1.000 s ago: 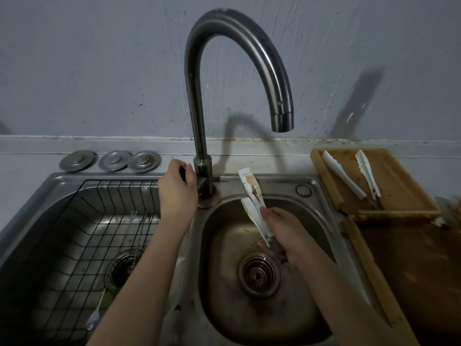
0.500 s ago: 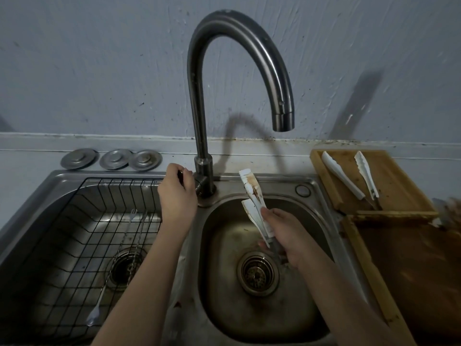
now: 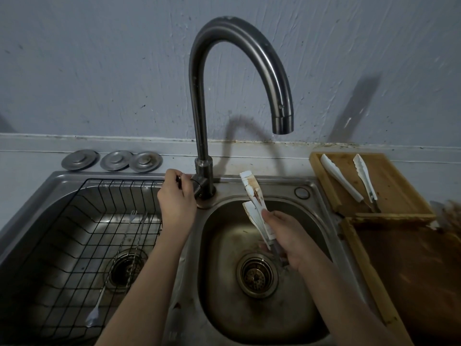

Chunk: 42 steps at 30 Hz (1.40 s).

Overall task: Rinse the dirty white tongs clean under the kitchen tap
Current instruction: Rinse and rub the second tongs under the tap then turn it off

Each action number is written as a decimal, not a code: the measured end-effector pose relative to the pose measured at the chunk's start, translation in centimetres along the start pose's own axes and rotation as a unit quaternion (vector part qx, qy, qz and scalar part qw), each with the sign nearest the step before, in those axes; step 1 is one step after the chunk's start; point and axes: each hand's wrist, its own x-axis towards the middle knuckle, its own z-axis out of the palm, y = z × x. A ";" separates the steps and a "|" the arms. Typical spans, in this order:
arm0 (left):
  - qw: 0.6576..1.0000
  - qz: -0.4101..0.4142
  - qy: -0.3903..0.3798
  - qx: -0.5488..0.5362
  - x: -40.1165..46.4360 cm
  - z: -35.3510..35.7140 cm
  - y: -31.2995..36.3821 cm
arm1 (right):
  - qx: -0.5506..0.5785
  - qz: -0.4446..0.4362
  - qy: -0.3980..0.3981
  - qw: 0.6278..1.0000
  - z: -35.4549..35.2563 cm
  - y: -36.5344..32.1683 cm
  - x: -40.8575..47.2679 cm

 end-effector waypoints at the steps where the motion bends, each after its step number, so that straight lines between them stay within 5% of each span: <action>1: 1.000 0.000 0.002 -0.002 0.0 0.0 -0.1 | 0.000 0.000 0.000 1.000 0.0 0.0 0.0; 11: 1.000 -0.016 -0.012 -0.016 -0.6 -0.3 0.2 | -0.005 -0.004 -0.003 1.000 0.1 0.1 -0.1; 15: 0.995 0.057 0.079 0.023 -4.5 0.1 0.7 | -0.024 -0.010 0.001 1.000 0.3 0.4 -0.3; 17: 0.998 0.066 0.020 -0.006 -6.9 0.8 1.0 | -0.042 -0.016 0.006 0.999 0.7 0.5 -0.3; 19: 0.983 -0.037 -0.148 -0.099 -8.5 1.7 1.0 | -0.038 -0.015 0.007 0.999 1.2 0.2 -0.4; 22: 0.875 -0.210 -0.334 -0.280 -9.5 2.7 1.3 | -0.042 -0.008 -0.004 0.999 1.9 -0.2 -0.2; 28: 0.839 -0.268 -0.310 -0.358 -8.8 2.1 2.1 | -0.013 -0.010 -0.046 0.999 2.4 -0.6 0.2; 42: 0.832 -0.312 -0.302 -0.346 -8.8 1.9 1.6 | -0.025 -0.033 -0.091 0.995 1.9 -0.3 -0.1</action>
